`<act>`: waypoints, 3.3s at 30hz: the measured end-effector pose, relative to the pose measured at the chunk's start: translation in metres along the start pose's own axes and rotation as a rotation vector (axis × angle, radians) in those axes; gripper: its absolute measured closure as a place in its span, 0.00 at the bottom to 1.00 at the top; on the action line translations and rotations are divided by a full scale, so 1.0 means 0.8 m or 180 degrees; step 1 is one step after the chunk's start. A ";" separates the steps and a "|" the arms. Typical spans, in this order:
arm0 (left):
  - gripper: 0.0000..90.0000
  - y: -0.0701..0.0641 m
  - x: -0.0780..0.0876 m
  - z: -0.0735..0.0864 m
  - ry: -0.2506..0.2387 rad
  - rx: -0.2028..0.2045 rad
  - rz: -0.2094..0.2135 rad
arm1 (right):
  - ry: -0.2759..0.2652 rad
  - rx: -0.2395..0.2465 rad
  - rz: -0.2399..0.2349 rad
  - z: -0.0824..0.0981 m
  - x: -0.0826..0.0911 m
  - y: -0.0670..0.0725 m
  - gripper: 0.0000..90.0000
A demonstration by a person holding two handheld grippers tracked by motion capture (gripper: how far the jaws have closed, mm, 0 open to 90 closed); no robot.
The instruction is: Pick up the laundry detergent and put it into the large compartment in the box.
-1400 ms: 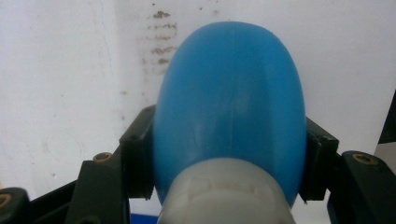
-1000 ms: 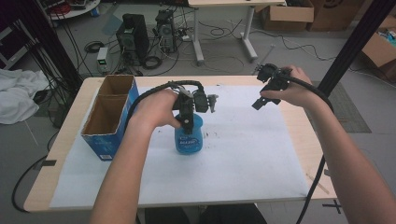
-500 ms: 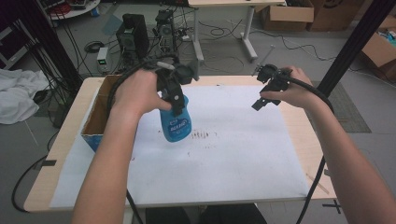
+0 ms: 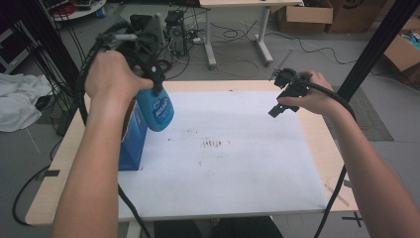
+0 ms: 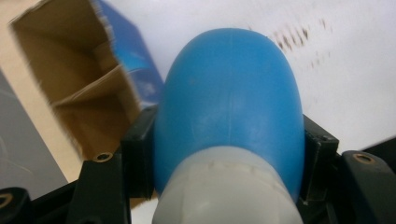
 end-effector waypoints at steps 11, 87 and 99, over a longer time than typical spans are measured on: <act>0.43 0.077 0.033 0.019 -0.0063 0.0690 -0.0251 | -0.0006 -0.0044 -0.0001 0.009 0.000 -0.005 0.30; 0.43 0.139 -0.177 0.059 0.0436 0.1037 -0.0272 | 0.0085 -0.0085 -0.0032 0.023 -0.016 -0.010 0.30; 0.43 0.137 -0.188 0.060 0.0472 0.1040 -0.0272 | 0.0099 -0.0083 -0.0037 0.023 -0.018 -0.010 0.31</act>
Point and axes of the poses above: each handheld gripper's, and its own axes: x roughly backward along the jaws, z roughly out of its underside, y roughly to its left, the point moved 6 cm from there along -x, roughly forward along the jaws, and after that the axes turned 8 degrees about x, right-handed, at the moved point
